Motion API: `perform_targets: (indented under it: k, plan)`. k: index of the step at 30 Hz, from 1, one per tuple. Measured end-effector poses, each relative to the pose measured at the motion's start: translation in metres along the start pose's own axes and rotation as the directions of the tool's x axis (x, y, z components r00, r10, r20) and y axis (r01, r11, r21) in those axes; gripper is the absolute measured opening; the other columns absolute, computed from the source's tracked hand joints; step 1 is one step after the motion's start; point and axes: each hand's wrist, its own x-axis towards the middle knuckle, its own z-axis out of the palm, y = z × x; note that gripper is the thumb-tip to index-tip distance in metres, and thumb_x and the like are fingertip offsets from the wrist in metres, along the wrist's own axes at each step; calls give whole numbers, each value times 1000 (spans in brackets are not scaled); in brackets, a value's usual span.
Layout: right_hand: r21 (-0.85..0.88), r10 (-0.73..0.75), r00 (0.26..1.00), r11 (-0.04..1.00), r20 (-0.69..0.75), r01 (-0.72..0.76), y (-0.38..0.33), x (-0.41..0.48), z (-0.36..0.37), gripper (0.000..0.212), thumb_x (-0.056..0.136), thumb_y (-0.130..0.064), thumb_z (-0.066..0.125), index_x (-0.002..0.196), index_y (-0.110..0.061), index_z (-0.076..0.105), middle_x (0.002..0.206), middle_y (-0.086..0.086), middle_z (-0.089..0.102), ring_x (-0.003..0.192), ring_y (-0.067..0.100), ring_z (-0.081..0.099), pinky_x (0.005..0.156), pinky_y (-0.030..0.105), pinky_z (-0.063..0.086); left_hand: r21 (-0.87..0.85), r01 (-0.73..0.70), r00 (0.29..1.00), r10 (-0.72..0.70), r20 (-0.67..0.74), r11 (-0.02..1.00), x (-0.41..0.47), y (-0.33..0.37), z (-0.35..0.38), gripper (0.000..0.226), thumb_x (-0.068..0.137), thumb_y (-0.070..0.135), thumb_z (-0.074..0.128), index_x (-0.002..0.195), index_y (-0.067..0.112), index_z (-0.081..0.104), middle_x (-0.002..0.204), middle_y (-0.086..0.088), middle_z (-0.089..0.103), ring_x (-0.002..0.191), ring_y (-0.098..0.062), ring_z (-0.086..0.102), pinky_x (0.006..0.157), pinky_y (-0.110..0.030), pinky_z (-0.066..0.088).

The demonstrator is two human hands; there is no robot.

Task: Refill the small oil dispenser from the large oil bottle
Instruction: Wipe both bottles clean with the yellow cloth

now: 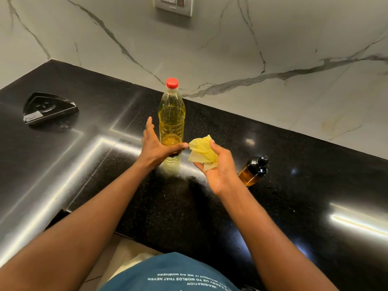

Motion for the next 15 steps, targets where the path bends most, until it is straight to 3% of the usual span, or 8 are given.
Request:
perform_targets:
  k: [3, 7, 11, 15]
  plan:
    - [-5, -38, 999, 999, -23, 38, -9, -4, -5, 31, 102, -17, 63, 132, -7, 62, 119, 17, 75, 108, 30, 74, 81, 46, 61, 23, -51, 991, 54, -120, 998, -28, 0, 6, 137, 54, 72, 86, 158, 36, 6, 164, -6, 17, 151, -29, 16, 120, -51, 21]
    - [-7, -105, 994, 995, -15, 104, -24, -13, -16, 30, 103, -14, 62, 131, -4, 64, 121, 19, 75, 112, 33, 73, 89, 47, 62, 9, -74, 977, 75, -200, 997, -53, 3, 14, 93, 71, 64, 79, 144, 32, 32, 145, -3, 36, 135, -24, 36, 112, -49, 38]
    - [38, -273, 961, 961, -48, 275, -44, -35, -33, 14, 100, -10, 65, 112, -10, 71, 102, 10, 80, 95, 25, 76, 83, 41, 62, -45, -145, 983, 138, -123, 988, -75, 20, 30, 60, 83, 48, 79, 129, 35, 43, 129, 5, 50, 124, -19, 47, 102, -40, 47]
    - [-8, -528, 842, 848, -109, 530, -68, -58, -62, 12, 93, -8, 71, 102, -16, 73, 96, 3, 76, 89, 20, 72, 77, 36, 59, -94, -198, 980, 200, 4, 976, -86, 40, 51, 49, 89, 37, 78, 129, 29, 52, 130, 5, 57, 124, -11, 54, 104, -30, 47]
